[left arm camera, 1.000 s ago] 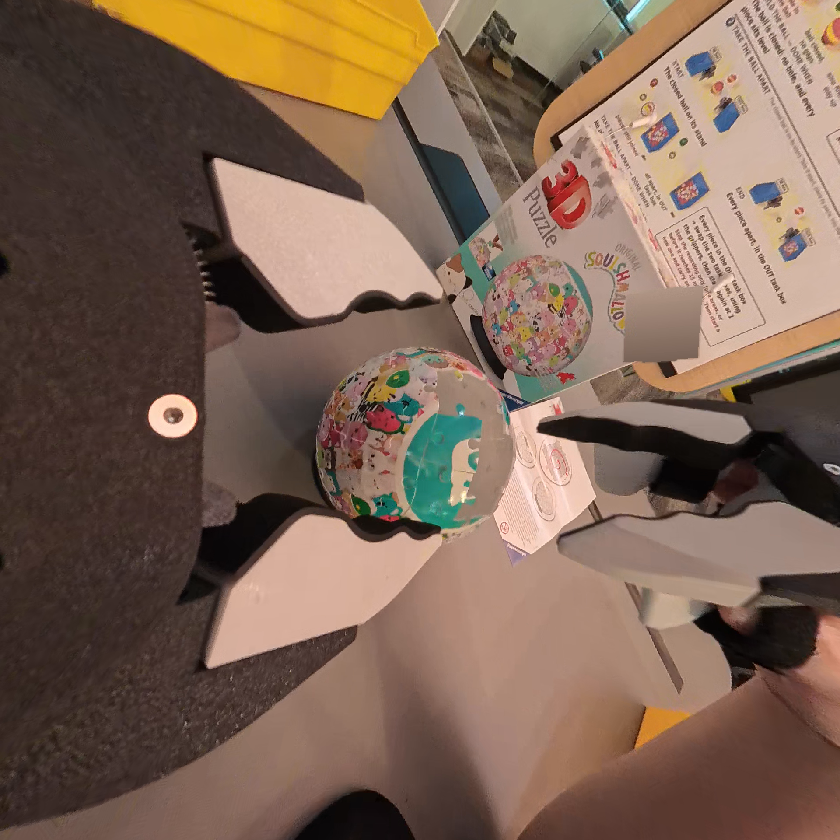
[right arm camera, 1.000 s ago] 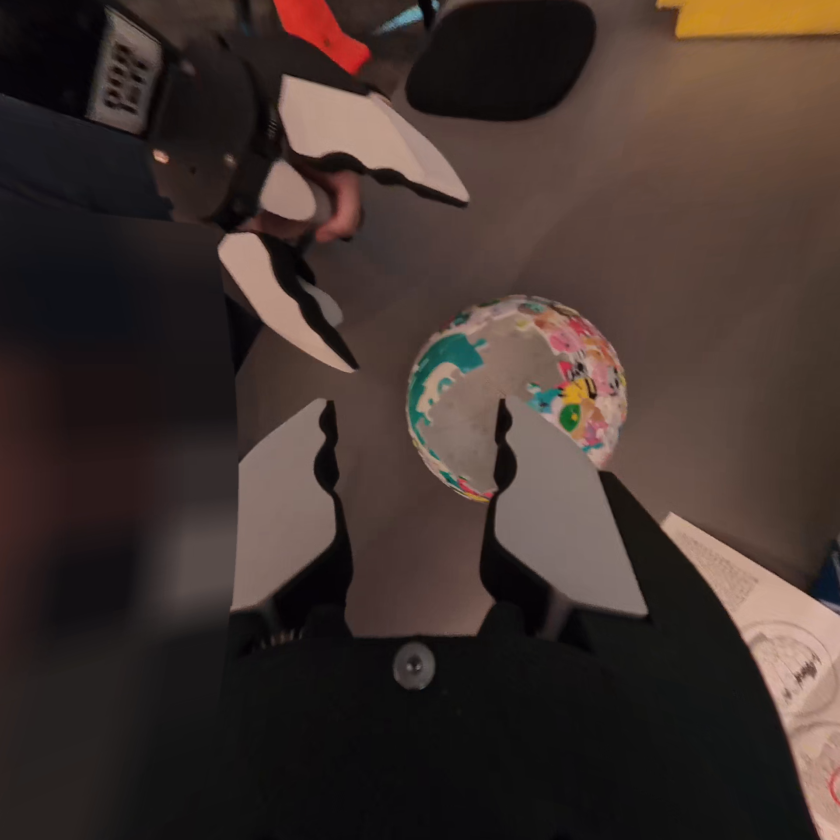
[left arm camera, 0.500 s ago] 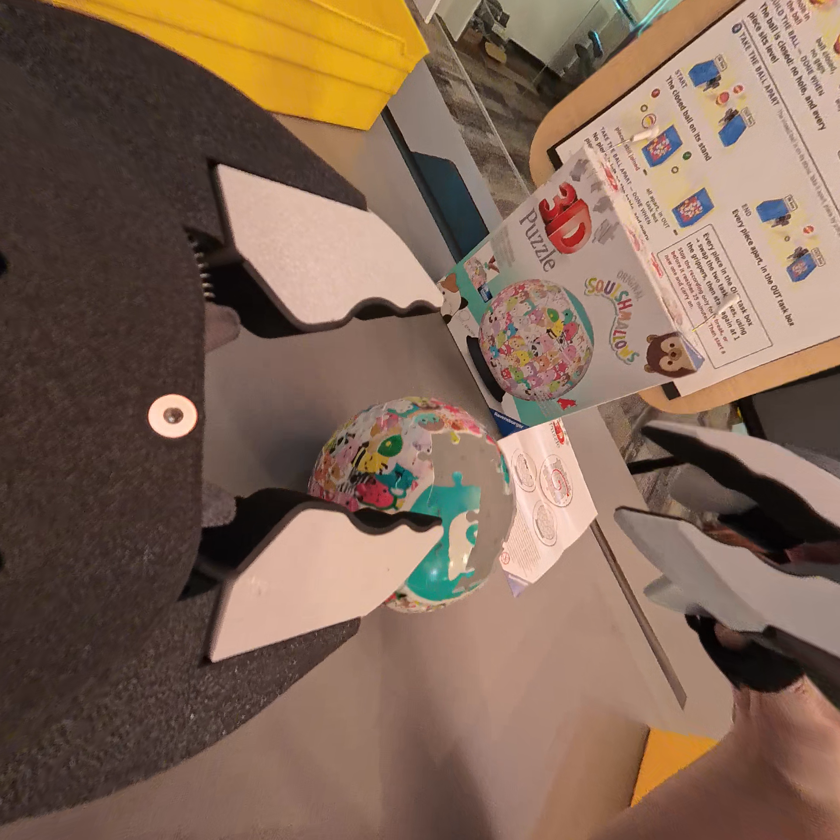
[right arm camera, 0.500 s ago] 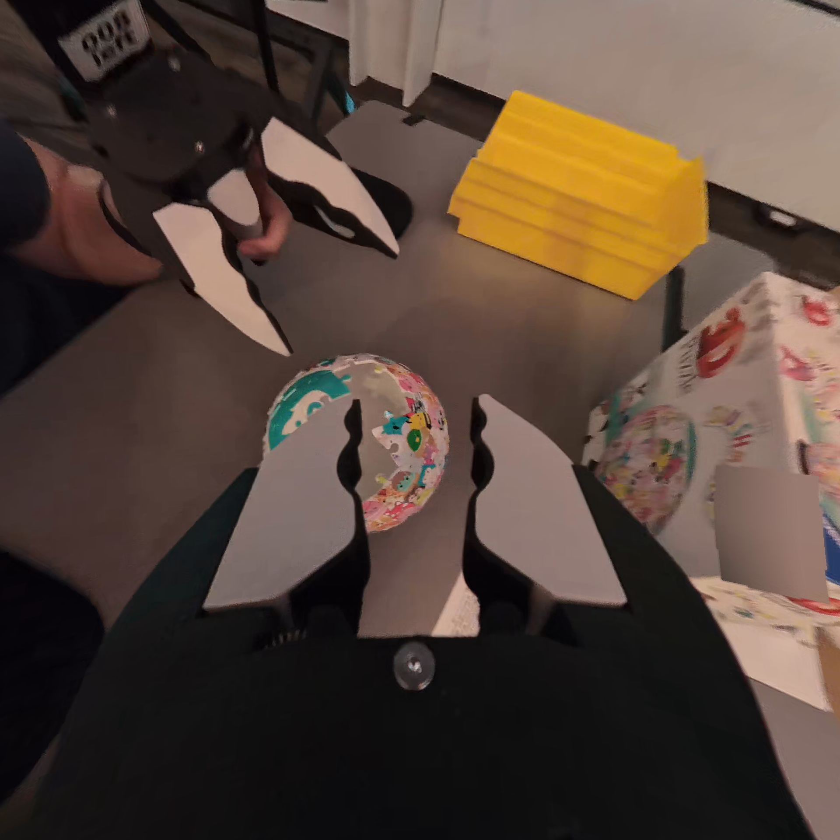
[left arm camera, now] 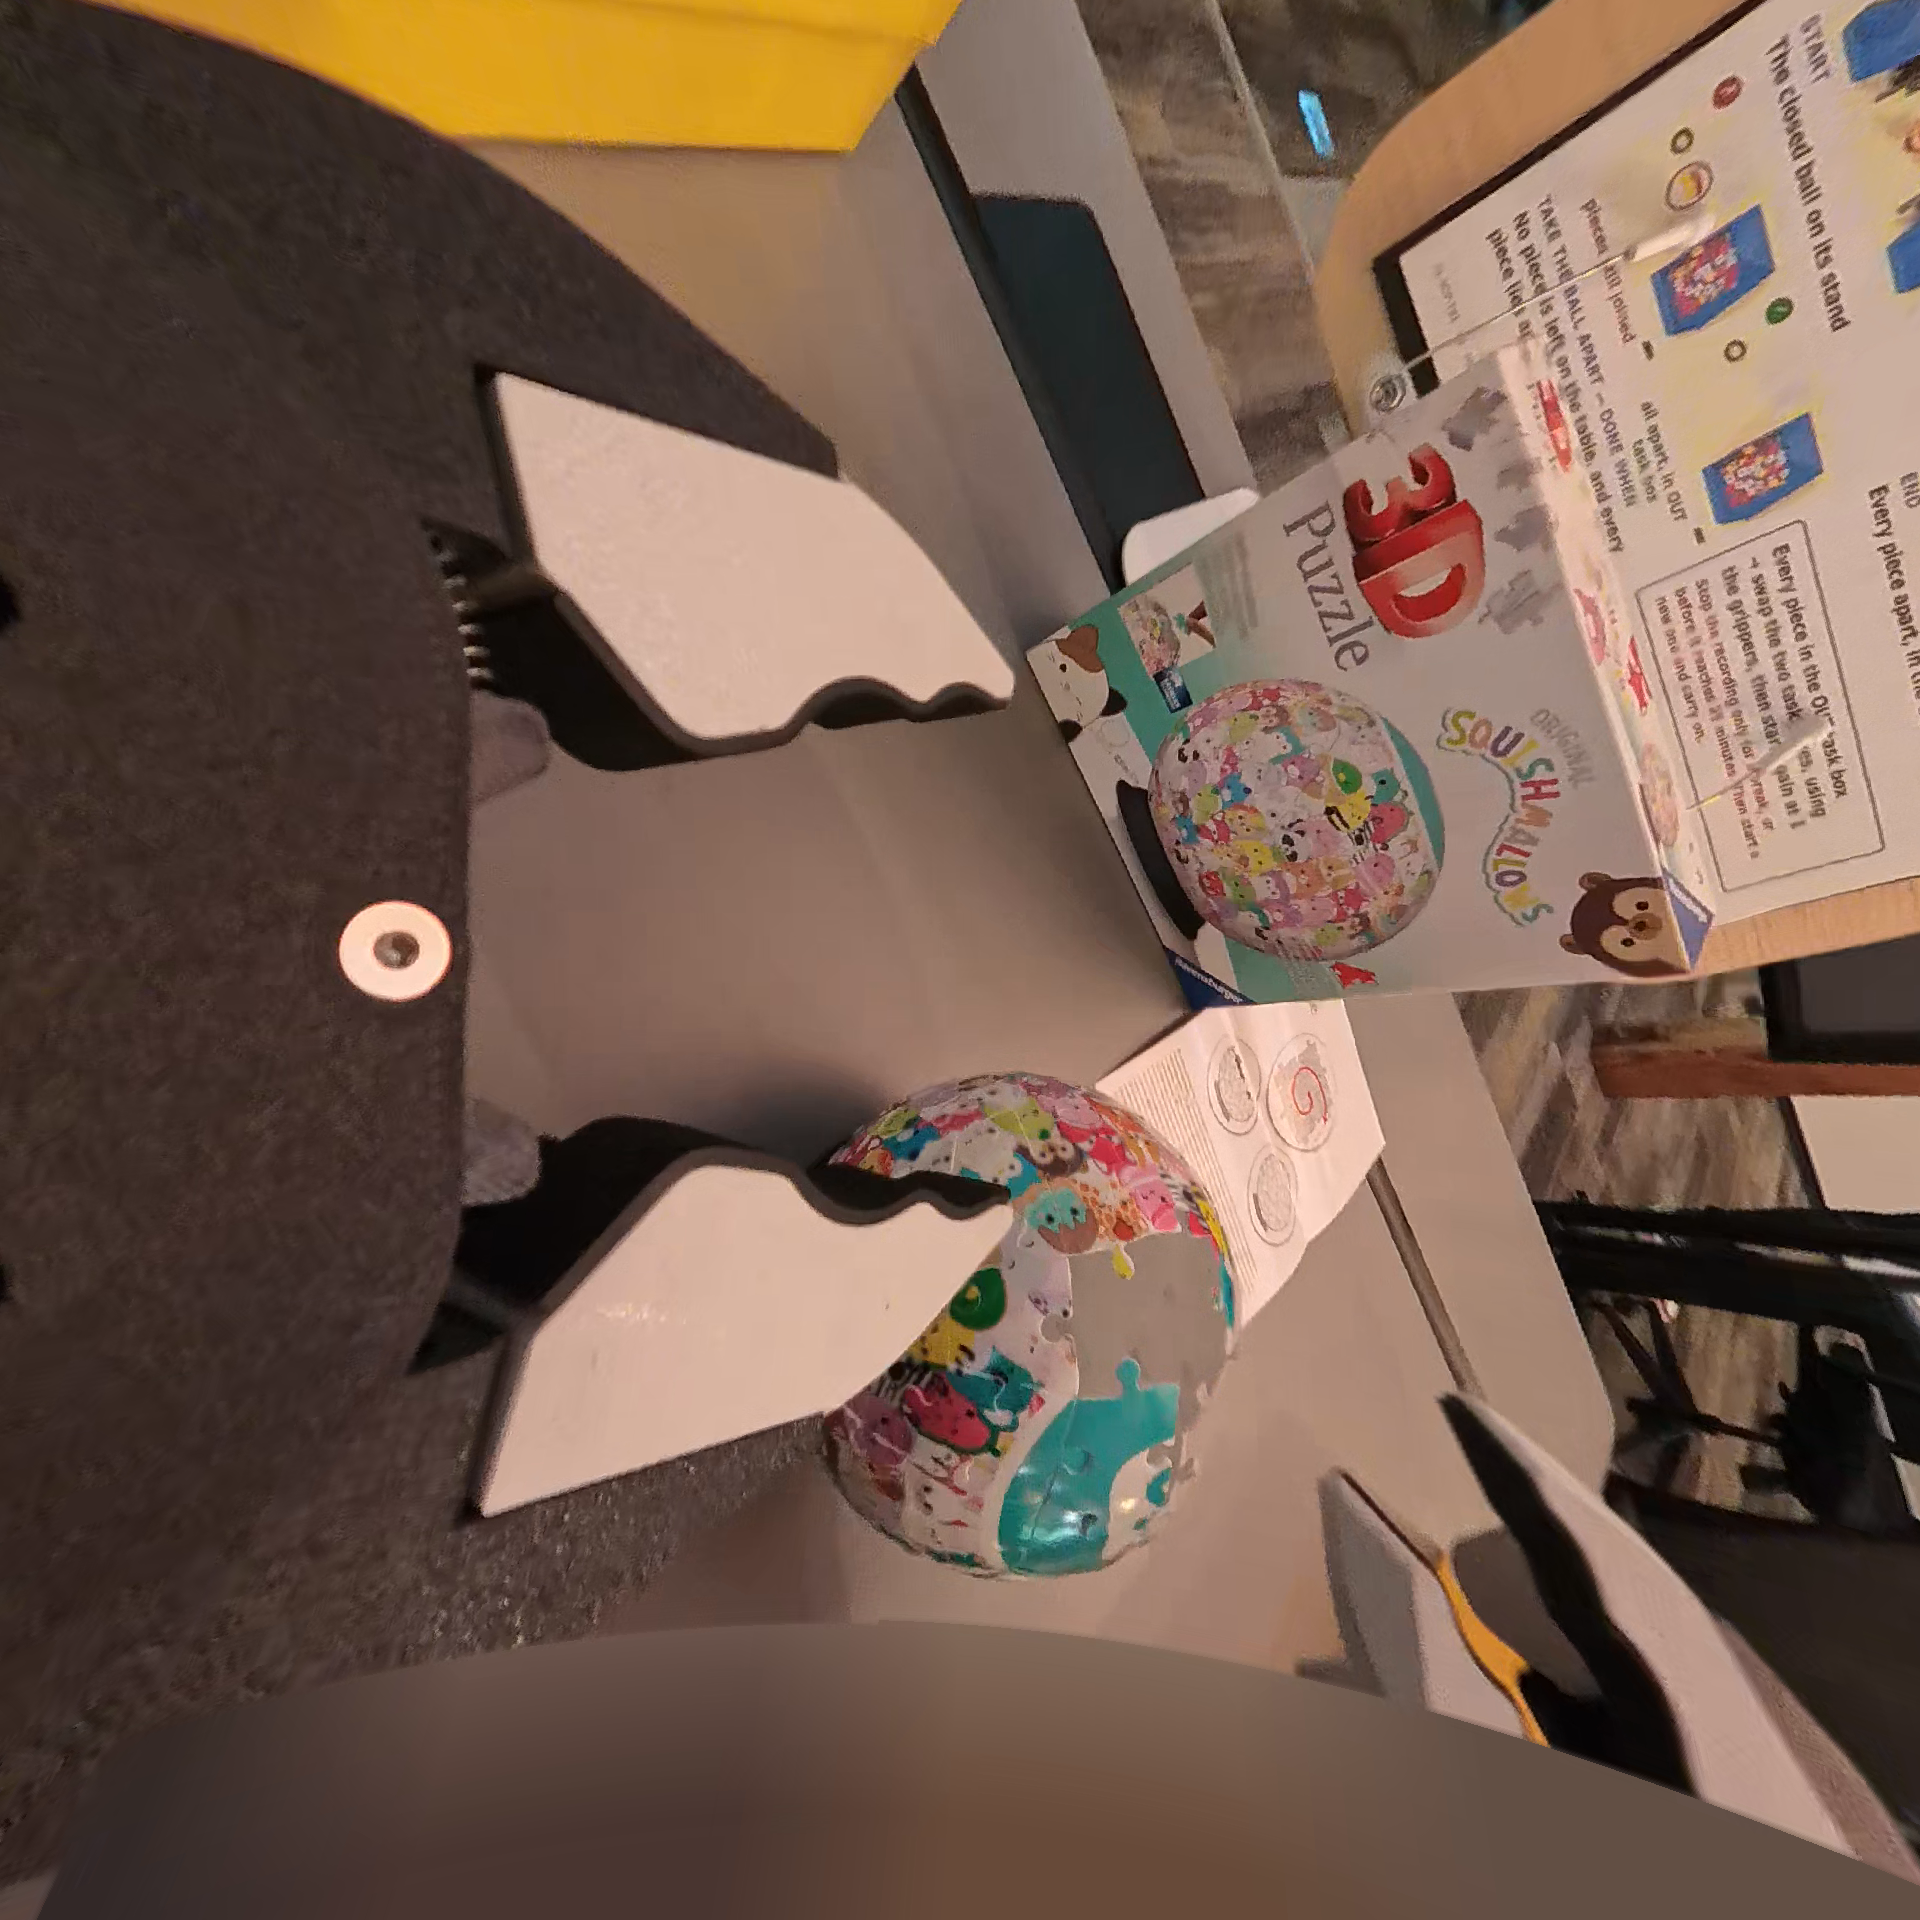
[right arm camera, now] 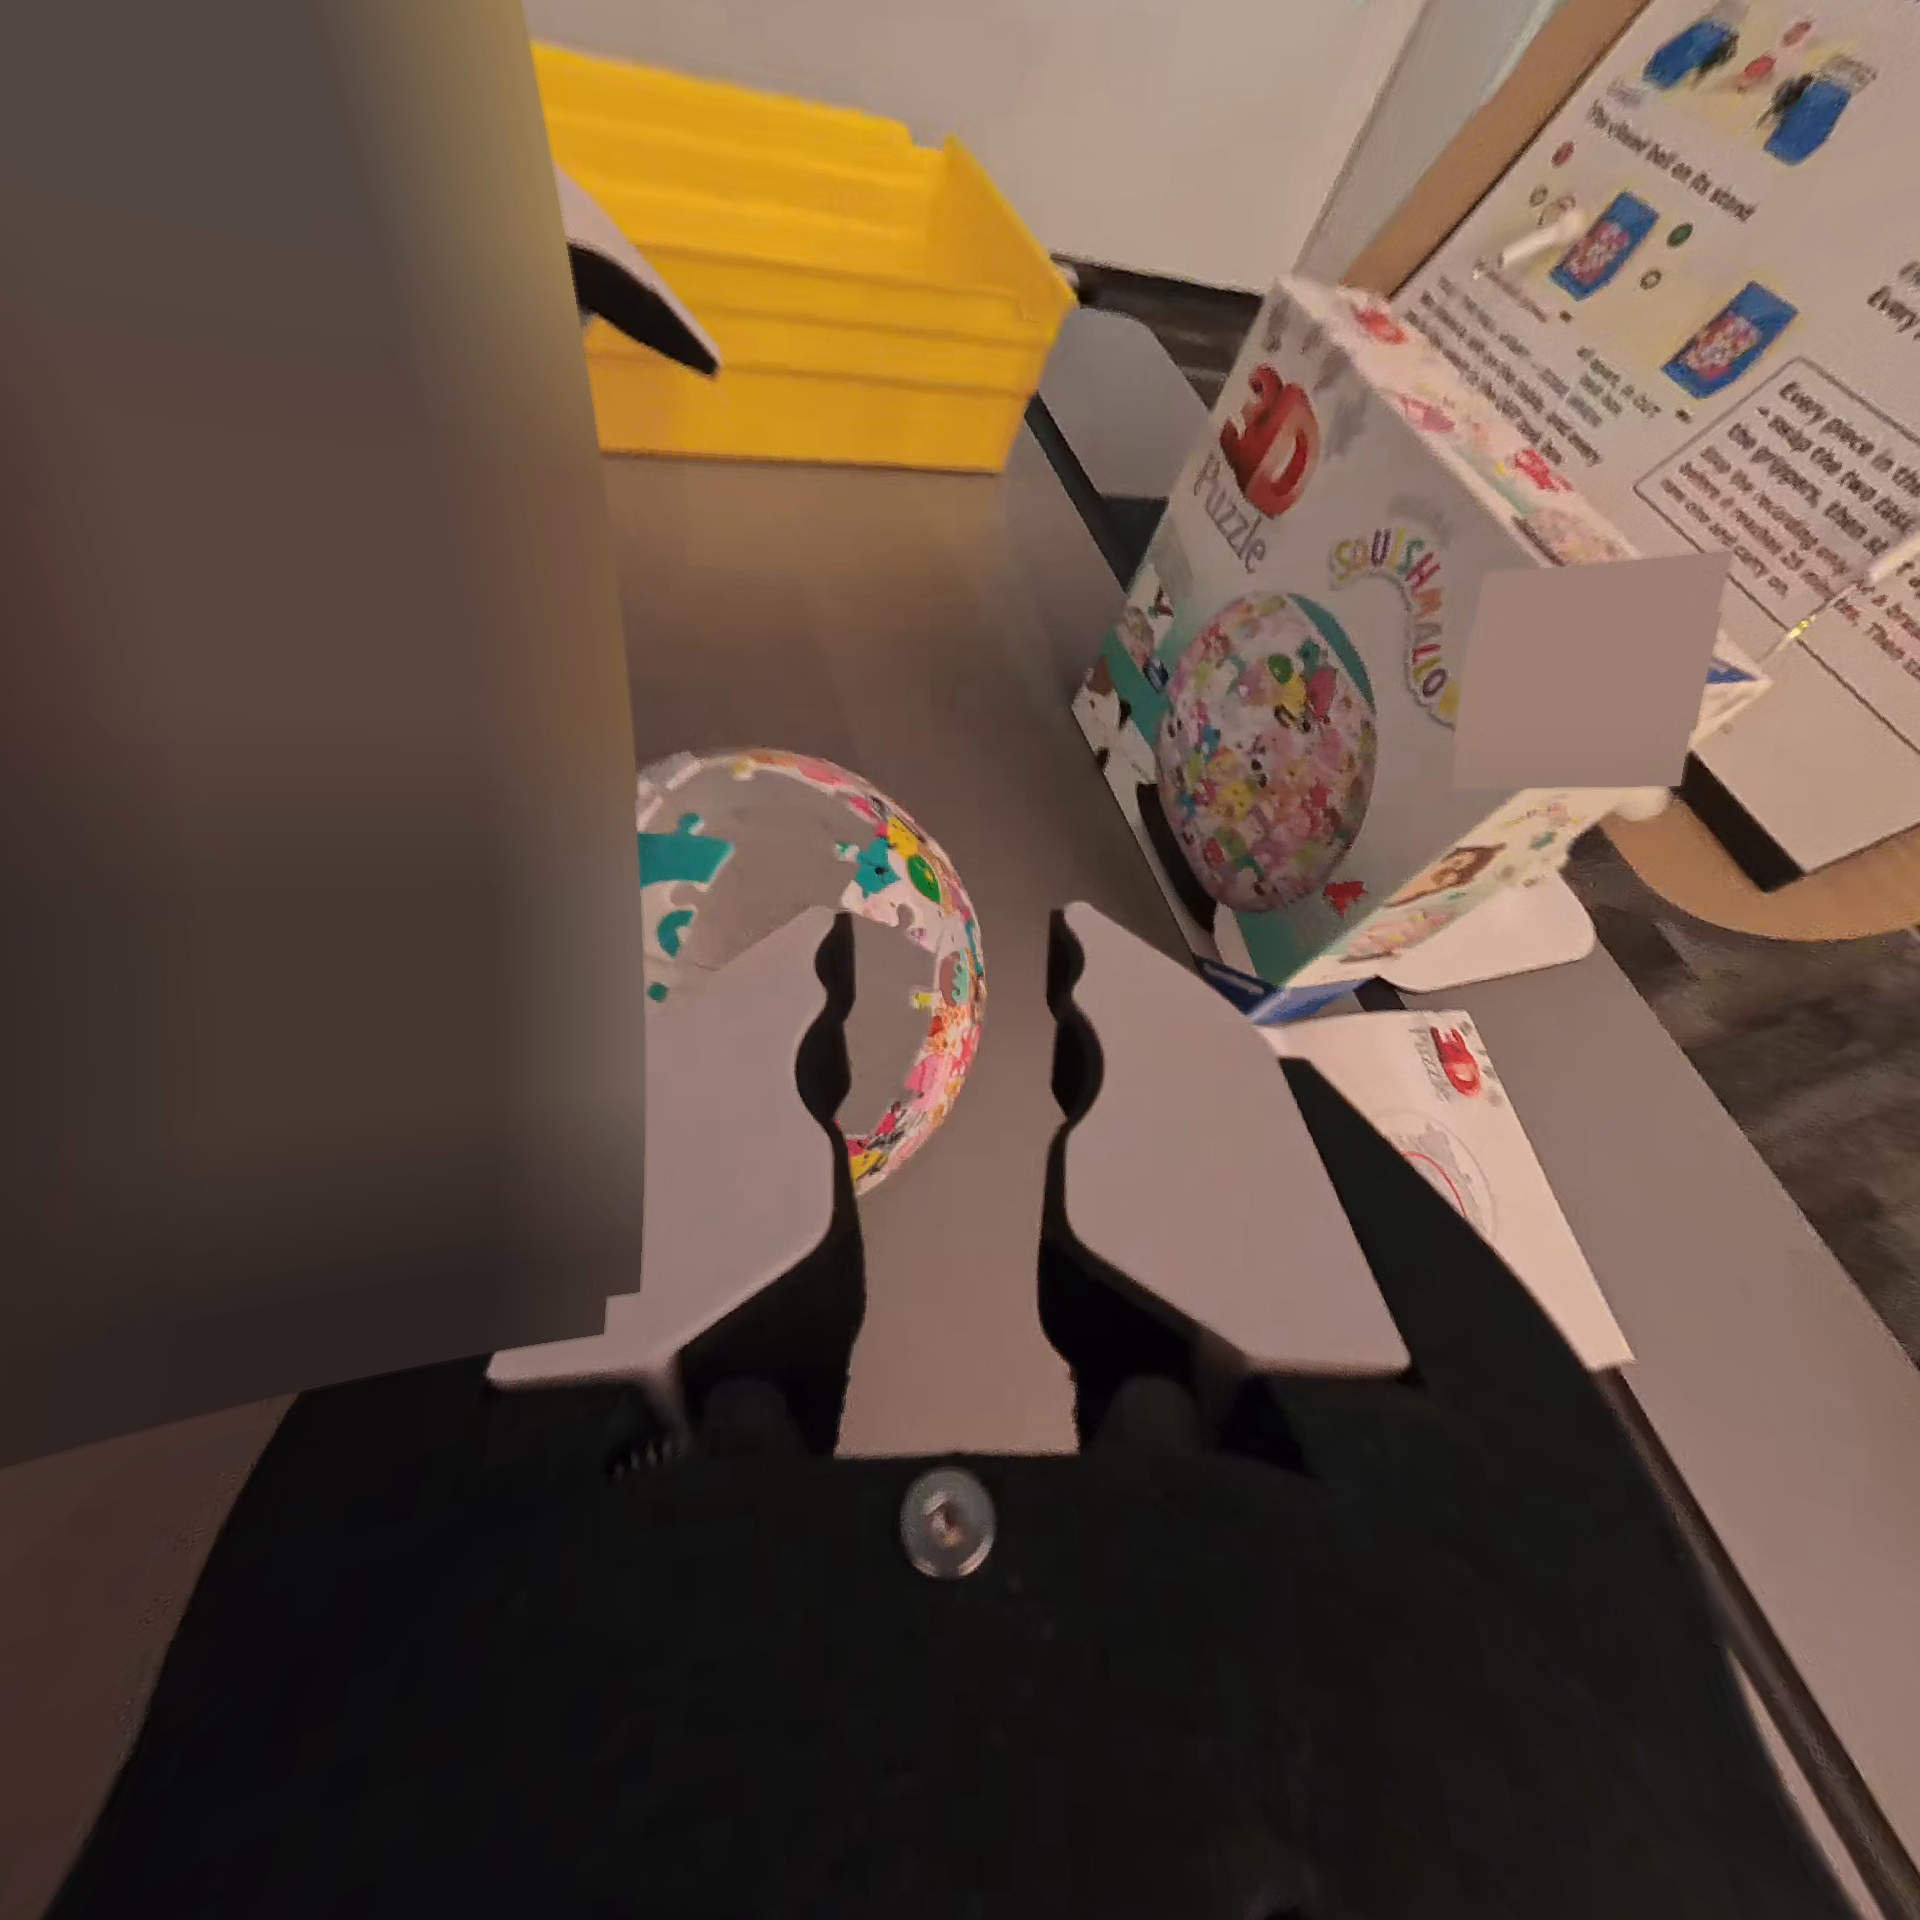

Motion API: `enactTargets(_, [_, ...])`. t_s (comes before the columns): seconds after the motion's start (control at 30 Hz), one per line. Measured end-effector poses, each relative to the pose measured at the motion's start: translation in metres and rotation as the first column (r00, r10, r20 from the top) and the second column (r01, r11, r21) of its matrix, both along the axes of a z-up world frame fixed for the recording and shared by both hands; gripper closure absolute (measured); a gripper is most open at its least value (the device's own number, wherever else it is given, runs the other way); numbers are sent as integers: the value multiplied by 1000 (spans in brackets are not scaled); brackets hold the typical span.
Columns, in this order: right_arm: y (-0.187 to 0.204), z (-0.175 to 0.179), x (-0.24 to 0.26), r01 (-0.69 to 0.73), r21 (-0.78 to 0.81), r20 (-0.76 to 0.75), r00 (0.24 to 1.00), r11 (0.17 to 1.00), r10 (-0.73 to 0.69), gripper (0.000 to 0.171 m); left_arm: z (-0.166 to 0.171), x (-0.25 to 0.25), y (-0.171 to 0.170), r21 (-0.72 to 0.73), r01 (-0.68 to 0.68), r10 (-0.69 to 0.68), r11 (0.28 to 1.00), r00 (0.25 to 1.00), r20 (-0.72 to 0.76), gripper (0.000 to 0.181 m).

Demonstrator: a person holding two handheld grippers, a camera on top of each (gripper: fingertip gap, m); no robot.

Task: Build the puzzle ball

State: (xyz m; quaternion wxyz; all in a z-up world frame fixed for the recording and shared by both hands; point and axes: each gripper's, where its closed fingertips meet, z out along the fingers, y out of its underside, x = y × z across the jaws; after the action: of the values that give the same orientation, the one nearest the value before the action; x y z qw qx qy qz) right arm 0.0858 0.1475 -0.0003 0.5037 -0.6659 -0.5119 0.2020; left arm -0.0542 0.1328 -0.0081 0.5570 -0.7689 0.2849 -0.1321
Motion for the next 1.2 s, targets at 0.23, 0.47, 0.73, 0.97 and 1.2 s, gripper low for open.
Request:
enactTargets(0.23, [3, -29, -9, 66, 12, 134, 989, 998, -67, 138, -14, -1, 0, -83, 76, -66, 994, 991, 113, 99])
enactTargets(0.47, [9, -41, -20, 77, -56, 144, 987, 995, -68, 139, -22, -5, 1, -69, 50, -46, 996, 998, 50, 99])
enactTargets(0.73, [11, -39, -21, 73, -73, 106, 992, 995, -65, 141, -24, -8, 2, -79, 44, -40, 996, 998, 45, 99])
enactTargets(0.97, [11, -39, -22, 71, -63, 113, 992, 996, -63, 142, -26, -7, 1, -83, 46, -43, 996, 998, 38, 99])
enactTargets(1.2, [11, -39, -19, 75, -54, 128, 989, 996, -68, 141, -22, 0, -5, -89, 93, -85, 992, 992, 90, 98])
